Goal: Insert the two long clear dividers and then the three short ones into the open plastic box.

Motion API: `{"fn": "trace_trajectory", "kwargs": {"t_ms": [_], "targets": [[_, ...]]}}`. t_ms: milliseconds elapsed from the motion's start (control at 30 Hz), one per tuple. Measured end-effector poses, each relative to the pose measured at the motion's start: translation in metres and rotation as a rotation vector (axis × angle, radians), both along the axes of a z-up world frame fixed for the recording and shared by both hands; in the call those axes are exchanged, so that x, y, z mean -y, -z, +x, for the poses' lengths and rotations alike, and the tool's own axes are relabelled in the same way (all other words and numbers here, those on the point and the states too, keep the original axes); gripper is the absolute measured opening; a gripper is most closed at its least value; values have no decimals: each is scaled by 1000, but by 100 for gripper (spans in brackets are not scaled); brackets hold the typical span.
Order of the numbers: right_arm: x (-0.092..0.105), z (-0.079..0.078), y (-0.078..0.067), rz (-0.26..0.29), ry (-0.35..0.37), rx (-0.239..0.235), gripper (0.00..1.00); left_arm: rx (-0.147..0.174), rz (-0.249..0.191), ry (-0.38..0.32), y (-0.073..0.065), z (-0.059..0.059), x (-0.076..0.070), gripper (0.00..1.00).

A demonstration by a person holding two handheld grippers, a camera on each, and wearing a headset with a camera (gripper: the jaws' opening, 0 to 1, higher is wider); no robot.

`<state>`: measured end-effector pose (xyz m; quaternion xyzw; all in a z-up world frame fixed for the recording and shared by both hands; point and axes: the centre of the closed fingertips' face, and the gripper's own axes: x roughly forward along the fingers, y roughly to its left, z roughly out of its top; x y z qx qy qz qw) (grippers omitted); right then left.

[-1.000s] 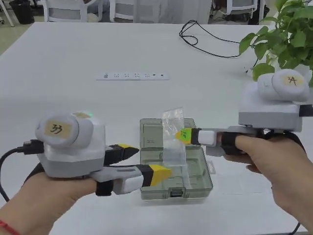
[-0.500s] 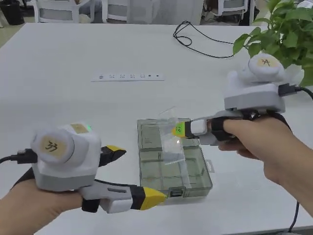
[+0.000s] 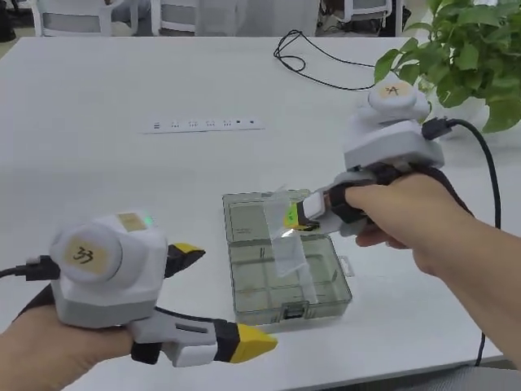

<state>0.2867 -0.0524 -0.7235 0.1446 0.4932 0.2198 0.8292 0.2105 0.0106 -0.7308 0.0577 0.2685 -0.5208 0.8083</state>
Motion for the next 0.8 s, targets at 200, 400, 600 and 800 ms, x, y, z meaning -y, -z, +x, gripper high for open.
{"fn": "trace_trajectory", "kwargs": {"t_ms": [200,400,600,800], "targets": [[0,-2,9,-12,33,-44,7,-3,-6,14,1,0,0,95],[1,-3,17,-38,55,-62,7,-1,-5,30,3,0,0,94],[0,-7,26,-50,67,-84,7,-3,-8,38,6,-2,-1,94],[-2,-13,36,-71,72,-109,7,-10,-21,37,7,-2,-1,93]]}}
